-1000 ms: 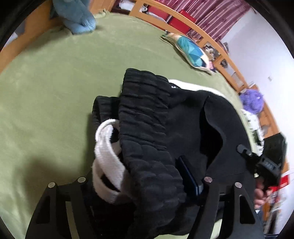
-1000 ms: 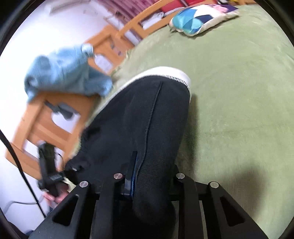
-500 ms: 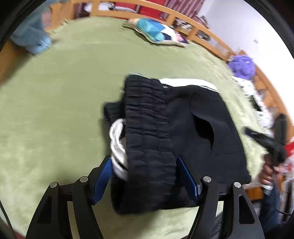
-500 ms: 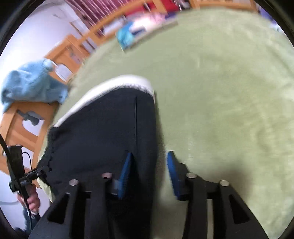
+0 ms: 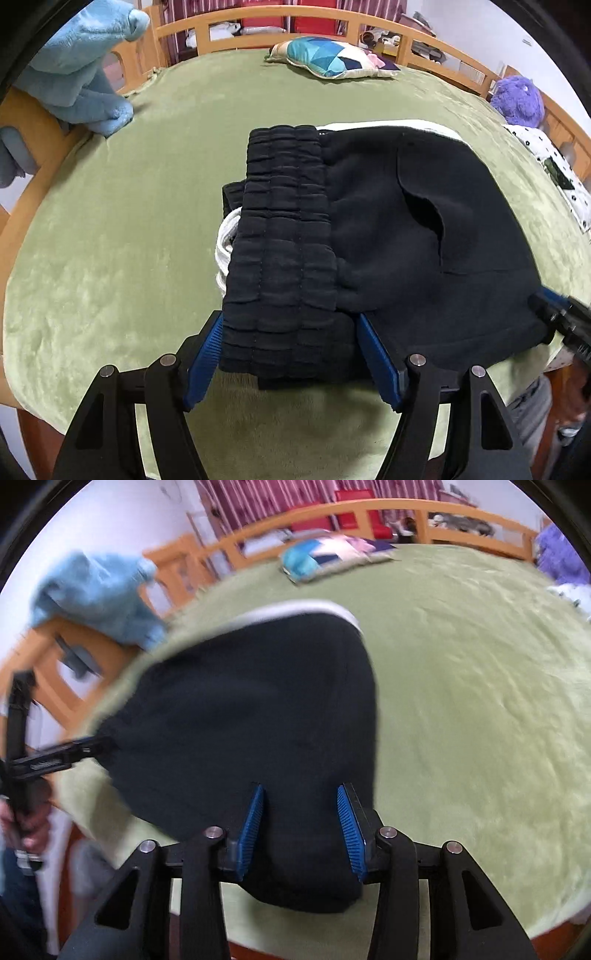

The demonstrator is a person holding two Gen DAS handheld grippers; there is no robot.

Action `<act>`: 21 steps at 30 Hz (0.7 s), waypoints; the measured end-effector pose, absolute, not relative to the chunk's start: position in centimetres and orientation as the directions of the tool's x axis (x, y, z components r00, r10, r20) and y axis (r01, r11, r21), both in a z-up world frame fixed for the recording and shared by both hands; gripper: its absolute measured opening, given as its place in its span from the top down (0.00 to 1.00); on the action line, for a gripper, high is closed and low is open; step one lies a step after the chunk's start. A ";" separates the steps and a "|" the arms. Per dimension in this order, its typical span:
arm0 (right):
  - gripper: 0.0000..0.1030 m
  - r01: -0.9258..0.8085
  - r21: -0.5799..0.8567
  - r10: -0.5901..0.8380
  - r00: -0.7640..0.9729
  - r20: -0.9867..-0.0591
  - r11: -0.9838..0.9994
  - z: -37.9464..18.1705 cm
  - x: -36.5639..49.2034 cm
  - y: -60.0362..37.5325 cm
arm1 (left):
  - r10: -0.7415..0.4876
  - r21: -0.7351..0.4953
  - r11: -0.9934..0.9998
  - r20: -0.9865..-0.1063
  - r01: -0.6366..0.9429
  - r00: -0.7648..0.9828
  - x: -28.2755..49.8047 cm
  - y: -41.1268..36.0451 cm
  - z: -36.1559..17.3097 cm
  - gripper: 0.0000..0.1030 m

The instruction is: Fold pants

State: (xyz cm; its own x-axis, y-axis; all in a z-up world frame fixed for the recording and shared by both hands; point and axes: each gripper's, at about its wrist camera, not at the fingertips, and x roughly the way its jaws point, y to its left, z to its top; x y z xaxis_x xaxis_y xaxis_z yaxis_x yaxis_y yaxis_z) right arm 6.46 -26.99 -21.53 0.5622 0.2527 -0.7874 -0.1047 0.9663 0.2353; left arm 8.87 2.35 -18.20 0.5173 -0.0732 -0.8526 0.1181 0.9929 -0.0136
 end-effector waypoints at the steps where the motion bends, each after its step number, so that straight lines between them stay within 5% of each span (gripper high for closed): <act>1: 0.56 -0.093 0.248 0.256 0.562 -0.787 0.964 -21.4 6.5 -27.3 | -0.078 -0.016 0.993 -0.843 0.121 0.532 8.3 2.4 -17.6 0.33; 9: 0.58 -0.064 0.229 0.212 0.673 -0.709 0.971 -14.2 3.3 -27.6 | -0.111 -0.038 0.991 -0.756 0.126 0.645 4.9 1.3 -10.8 0.33; 21: 0.38 0.047 0.116 0.043 0.746 -0.664 0.992 -4.4 -2.6 -26.9 | -0.086 -0.004 0.994 -0.636 0.109 0.767 -1.1 -1.9 -3.3 0.12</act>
State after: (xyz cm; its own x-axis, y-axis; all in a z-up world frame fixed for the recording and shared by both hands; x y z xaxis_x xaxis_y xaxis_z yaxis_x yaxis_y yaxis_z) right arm -2.56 -26.93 -4.44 0.7461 0.0426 -0.6645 0.0467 0.9921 0.1161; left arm -1.14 -1.86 -3.30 0.7667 -0.0862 -0.6362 0.1086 0.9941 -0.0039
